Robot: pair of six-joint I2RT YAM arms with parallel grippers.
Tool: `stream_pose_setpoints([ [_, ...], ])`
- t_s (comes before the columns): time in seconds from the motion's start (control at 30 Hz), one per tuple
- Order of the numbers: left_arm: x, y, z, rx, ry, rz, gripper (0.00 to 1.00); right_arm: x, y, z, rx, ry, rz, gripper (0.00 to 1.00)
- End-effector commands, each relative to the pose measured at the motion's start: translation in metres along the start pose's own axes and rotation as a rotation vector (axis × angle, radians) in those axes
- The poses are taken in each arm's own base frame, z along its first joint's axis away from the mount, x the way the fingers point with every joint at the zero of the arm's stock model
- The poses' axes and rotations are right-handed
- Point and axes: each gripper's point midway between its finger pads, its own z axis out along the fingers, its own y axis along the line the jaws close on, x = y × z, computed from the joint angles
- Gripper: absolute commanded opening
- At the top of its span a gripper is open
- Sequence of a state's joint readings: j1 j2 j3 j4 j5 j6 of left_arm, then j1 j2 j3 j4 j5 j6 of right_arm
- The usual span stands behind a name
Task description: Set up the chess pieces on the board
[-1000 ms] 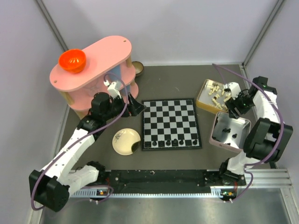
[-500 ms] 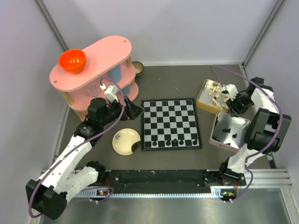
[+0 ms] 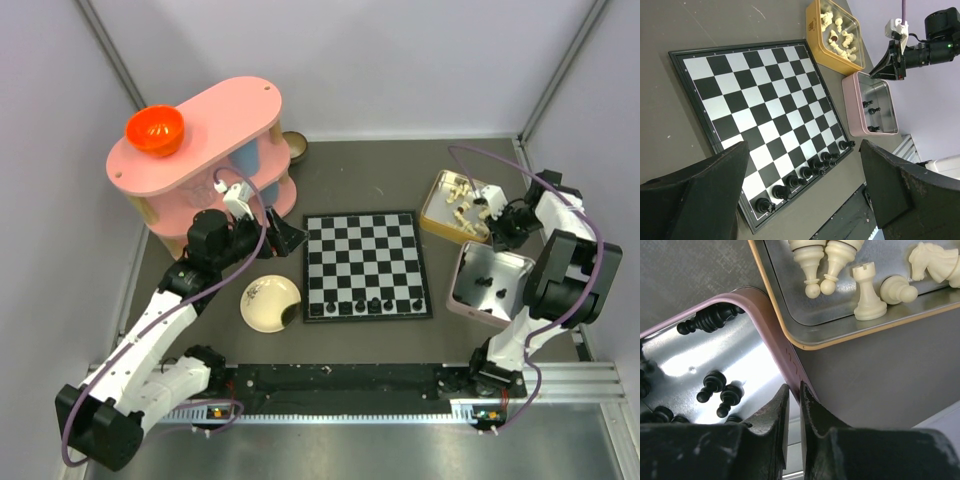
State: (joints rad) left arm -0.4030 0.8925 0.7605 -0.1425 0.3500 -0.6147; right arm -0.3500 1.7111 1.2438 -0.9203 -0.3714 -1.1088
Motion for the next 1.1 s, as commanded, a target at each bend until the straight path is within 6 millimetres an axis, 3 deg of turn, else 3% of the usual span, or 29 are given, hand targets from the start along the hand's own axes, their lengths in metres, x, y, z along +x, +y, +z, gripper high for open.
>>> stream_pose_setpoints([
  [0.0, -0.005, -0.004, -0.003, 0.017, -0.040, 0.019, 0.98, 0.001, 0.011, 0.005, -0.038, -0.020, 0.025, 0.09],
  [0.33, -0.006, -0.004, -0.005, 0.017, -0.051, 0.019, 0.98, 0.015, 0.004, -0.013, 0.022, -0.041, 0.123, 0.02],
  [0.43, -0.006, -0.004, -0.005, 0.019, -0.053, 0.018, 0.98, 0.030, 0.006, -0.019, 0.036, -0.041, 0.185, 0.01],
  [0.67, -0.004, -0.004, -0.002, 0.029, -0.048, 0.016, 0.98, 0.058, 0.018, -0.032, 0.071, -0.069, 0.370, 0.00],
  [0.9, -0.006, -0.006, 0.002, 0.043, -0.047, 0.025, 0.98, 0.075, 0.011, -0.057, 0.215, -0.114, 0.600, 0.00],
  [1.07, -0.007, -0.006, 0.005, 0.049, -0.046, 0.029, 0.98, 0.082, 0.015, -0.059, 0.269, -0.140, 0.749, 0.00],
])
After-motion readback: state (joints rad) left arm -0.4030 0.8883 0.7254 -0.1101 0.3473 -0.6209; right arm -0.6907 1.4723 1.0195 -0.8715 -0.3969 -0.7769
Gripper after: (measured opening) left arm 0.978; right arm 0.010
